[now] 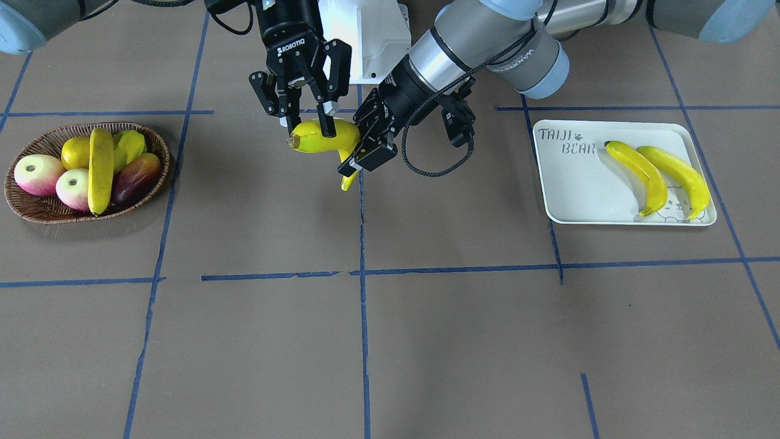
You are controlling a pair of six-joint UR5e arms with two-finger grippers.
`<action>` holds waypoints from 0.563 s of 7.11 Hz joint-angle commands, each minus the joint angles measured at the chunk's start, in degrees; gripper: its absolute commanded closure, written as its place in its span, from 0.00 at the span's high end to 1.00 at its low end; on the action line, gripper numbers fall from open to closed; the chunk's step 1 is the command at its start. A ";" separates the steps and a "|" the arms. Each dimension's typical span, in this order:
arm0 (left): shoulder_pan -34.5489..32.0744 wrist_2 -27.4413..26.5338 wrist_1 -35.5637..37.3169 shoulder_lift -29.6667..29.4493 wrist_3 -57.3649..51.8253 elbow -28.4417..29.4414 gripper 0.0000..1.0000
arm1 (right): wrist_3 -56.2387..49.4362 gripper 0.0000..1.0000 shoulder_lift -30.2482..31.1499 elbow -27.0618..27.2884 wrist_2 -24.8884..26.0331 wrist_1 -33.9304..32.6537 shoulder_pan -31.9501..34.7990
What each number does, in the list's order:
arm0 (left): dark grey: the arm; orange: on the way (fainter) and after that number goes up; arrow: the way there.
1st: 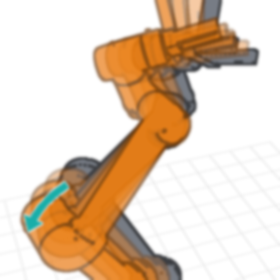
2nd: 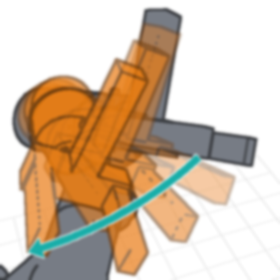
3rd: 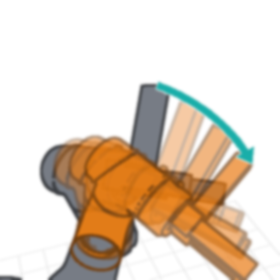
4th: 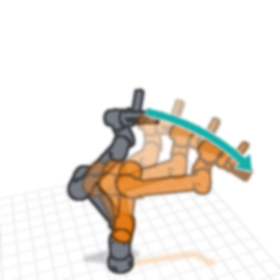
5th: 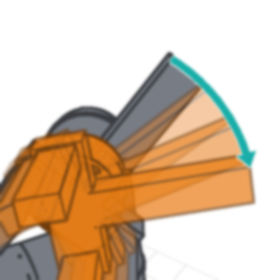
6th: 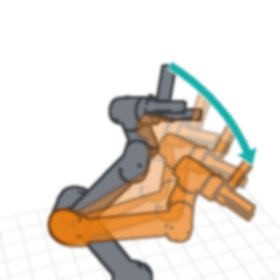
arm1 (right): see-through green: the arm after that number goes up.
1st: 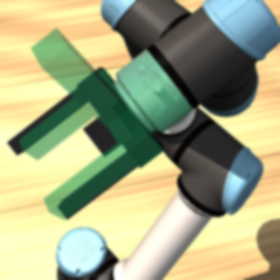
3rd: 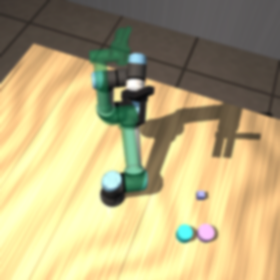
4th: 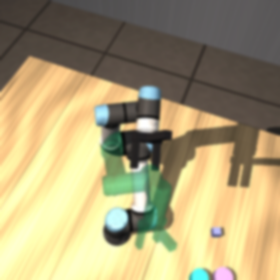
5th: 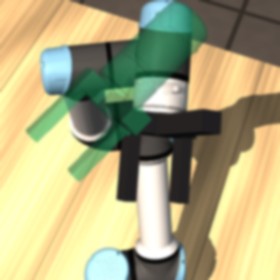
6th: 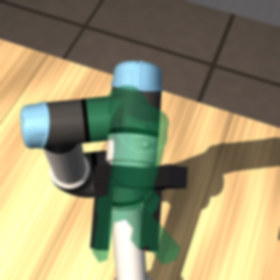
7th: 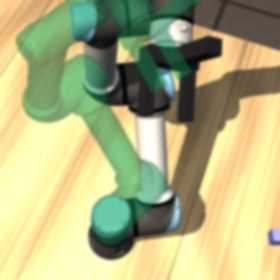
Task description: Transfer all bananas from basket to plate
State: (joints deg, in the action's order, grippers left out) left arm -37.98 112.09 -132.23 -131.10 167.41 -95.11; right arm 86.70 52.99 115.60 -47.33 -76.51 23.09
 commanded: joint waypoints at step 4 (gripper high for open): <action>-1.91 0.06 -1.01 0.49 0.11 0.62 0.00 | -0.30 1.00 1.14 3.81 -2.66 1.19 -0.68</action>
State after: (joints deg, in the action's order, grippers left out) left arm -38.78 112.11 -133.27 -130.75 167.52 -94.92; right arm 86.69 53.47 116.80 -48.37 -75.18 22.50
